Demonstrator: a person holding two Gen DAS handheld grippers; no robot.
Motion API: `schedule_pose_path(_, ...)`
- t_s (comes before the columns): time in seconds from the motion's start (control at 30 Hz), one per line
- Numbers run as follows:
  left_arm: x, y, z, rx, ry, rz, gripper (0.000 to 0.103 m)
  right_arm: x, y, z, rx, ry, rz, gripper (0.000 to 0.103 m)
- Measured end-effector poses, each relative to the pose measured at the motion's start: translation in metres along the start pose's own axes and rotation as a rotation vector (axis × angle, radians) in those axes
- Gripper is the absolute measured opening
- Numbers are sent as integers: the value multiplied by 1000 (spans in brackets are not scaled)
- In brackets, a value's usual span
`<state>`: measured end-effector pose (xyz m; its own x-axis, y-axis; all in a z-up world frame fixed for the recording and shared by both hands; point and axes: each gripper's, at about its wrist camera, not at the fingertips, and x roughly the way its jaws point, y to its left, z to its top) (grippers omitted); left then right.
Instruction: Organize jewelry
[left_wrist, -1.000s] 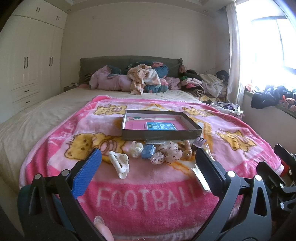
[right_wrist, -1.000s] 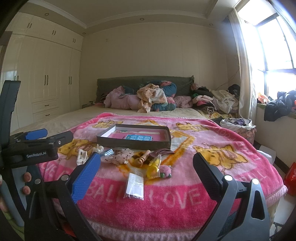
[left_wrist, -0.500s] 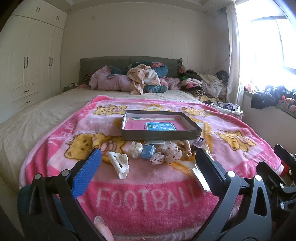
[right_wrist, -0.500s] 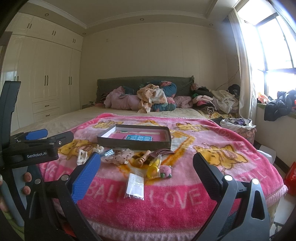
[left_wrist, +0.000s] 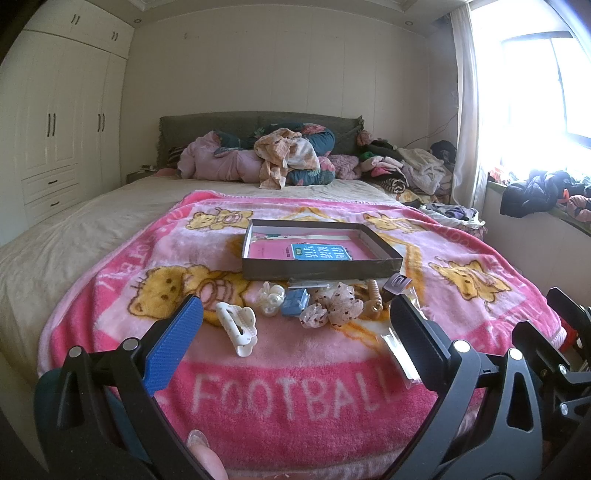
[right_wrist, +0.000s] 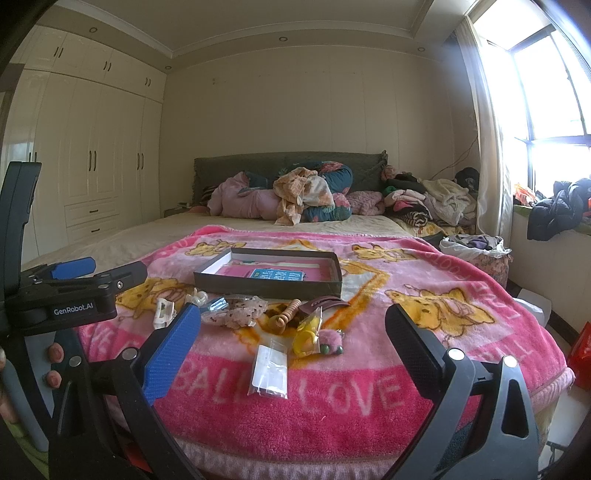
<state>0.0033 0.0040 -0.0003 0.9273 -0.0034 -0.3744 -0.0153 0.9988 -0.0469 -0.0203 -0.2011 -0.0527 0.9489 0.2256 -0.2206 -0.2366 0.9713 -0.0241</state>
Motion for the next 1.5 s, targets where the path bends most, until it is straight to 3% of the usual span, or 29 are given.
schedule_pose_path(0.6,6,8,0,-11,11,11,93,13,6,-3,-3,33,15,97)
schedule_pose_path(1.0,22,31,-8,-57,61,71,93,36,21,-5,-32,72,60,97)
schedule_pose_path(1.33,50,62,-12,-95,133,108,93,89,34,-24,-51,208,108,97)
schedule_pose_path(1.5,72,75,-18,-140,204,46,93,111,39,-38,-69,266,107,97)
